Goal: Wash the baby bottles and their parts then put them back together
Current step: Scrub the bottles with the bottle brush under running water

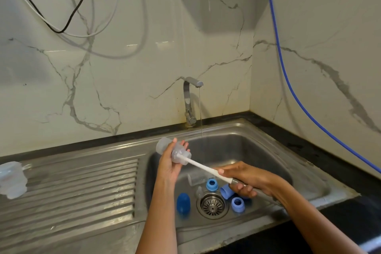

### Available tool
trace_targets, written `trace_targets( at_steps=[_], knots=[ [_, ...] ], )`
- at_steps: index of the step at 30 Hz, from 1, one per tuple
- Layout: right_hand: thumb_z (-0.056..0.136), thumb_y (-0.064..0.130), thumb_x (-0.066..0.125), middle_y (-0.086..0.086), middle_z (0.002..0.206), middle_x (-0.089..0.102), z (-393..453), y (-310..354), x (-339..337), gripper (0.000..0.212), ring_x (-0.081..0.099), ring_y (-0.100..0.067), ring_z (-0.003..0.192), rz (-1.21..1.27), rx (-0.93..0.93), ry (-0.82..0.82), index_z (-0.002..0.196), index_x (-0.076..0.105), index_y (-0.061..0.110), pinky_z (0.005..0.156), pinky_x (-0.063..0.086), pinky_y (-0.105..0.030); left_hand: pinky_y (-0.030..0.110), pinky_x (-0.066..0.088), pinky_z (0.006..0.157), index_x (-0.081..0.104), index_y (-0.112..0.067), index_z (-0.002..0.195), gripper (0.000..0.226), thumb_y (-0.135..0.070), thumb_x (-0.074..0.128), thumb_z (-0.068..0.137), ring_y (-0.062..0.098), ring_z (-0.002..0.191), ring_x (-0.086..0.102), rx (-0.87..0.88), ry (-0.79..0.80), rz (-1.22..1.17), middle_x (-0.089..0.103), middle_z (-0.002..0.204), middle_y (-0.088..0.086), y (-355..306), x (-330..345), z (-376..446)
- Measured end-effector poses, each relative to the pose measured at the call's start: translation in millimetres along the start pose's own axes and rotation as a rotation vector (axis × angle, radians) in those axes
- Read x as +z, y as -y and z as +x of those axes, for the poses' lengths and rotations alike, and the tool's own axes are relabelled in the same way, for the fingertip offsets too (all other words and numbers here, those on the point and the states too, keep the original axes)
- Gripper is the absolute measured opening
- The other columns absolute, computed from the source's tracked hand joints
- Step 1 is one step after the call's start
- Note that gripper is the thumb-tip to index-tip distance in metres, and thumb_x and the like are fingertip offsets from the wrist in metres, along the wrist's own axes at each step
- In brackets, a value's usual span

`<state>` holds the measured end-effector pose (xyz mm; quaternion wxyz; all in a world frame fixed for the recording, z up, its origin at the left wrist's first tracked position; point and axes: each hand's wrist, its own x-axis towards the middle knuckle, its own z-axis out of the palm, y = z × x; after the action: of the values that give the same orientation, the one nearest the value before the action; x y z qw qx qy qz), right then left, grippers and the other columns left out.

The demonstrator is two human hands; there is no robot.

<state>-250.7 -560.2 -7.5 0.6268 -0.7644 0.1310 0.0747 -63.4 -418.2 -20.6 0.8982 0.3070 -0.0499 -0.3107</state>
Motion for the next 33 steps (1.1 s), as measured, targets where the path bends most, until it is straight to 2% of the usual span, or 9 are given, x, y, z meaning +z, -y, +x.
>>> trace_targets(
  at_steps=[4,7,10,14,18,22,28,31,33],
  knots=[
    [0.098,0.033,0.052,0.017,0.057,0.058,10,-1,8,0.029,0.046,-0.003,0.047,-0.413,-0.191,-0.279,0.125,0.062,0.034,0.047,0.041,-0.018,0.034,0.052,0.063,0.057,-0.005,0.101,0.03,-0.029,0.065,0.084,0.022,0.078,0.06,0.116,-0.025,0.155,0.059,0.087,0.013,9,4,-1],
    [0.099,0.031,0.05,0.008,0.087,0.071,17,0,14,0.034,0.064,-0.015,0.073,-0.687,-0.291,-0.45,0.132,0.056,0.034,0.072,0.054,-0.032,0.04,0.051,0.076,0.052,-0.005,0.11,0.028,-0.029,0.046,0.098,0.025,0.086,0.059,0.095,0.011,0.003,0.056,0.097,0.018,5,6,-1],
    [0.099,0.032,0.049,0.004,0.058,0.049,12,1,14,0.031,0.041,-0.007,0.045,-0.253,-0.225,-0.274,0.129,0.058,0.035,0.043,0.038,-0.024,0.042,0.052,0.08,0.05,0.001,0.122,0.033,-0.017,0.054,0.094,0.028,0.103,0.06,0.068,-0.037,0.02,0.061,0.107,0.018,3,2,0],
    [0.097,0.04,0.052,0.002,0.057,0.039,1,1,4,0.024,0.029,-0.005,0.041,0.022,-0.038,0.0,0.116,0.064,0.032,0.036,0.026,-0.015,0.04,0.052,0.087,0.054,-0.01,0.106,0.027,-0.011,0.067,0.082,0.027,0.105,0.061,0.037,-0.052,0.007,0.062,0.11,0.016,-1,1,-1],
    [0.099,0.033,0.051,0.014,0.056,0.055,9,-1,12,0.03,0.048,-0.001,0.047,-0.378,-0.177,-0.234,0.126,0.062,0.03,0.047,0.041,-0.017,0.035,0.054,0.071,0.057,-0.007,0.097,0.02,-0.022,0.066,0.087,0.02,0.08,0.063,0.112,-0.132,0.101,0.064,0.085,0.01,9,2,-1],
    [0.1,0.036,0.046,0.001,0.084,0.068,17,-1,25,0.036,0.059,-0.013,0.07,-0.914,-0.288,-0.523,0.136,0.05,0.038,0.071,0.052,-0.035,0.038,0.05,0.079,0.047,0.0,0.112,0.038,-0.034,0.052,0.095,0.024,0.083,0.058,0.134,-0.134,0.086,0.056,0.093,0.017,10,7,0],
    [0.097,0.034,0.053,0.003,0.053,0.038,-4,7,8,0.028,0.029,-0.005,0.04,0.036,-0.101,-0.052,0.123,0.063,0.036,0.035,0.025,-0.016,0.04,0.058,0.075,0.041,-0.007,0.129,0.058,-0.031,0.062,0.08,0.028,0.096,0.061,0.023,0.092,-0.323,0.057,0.11,0.02,-12,2,-2],
    [0.099,0.032,0.051,0.007,0.053,0.043,1,7,14,0.029,0.031,-0.004,0.042,-0.014,-0.13,-0.115,0.126,0.06,0.036,0.037,0.026,-0.015,0.038,0.057,0.074,0.041,-0.01,0.13,0.048,-0.027,0.057,0.088,0.026,0.093,0.058,-0.018,0.107,-0.186,0.055,0.107,0.018,-5,3,0],
    [0.099,0.03,0.051,0.016,0.054,0.055,9,7,22,0.033,0.039,-0.004,0.049,-0.311,-0.247,-0.273,0.131,0.058,0.034,0.045,0.036,-0.017,0.035,0.056,0.07,0.04,-0.009,0.128,0.039,-0.027,0.052,0.095,0.024,0.089,0.056,-0.028,0.066,-0.092,0.053,0.102,0.018,1,4,1]
  ],
)
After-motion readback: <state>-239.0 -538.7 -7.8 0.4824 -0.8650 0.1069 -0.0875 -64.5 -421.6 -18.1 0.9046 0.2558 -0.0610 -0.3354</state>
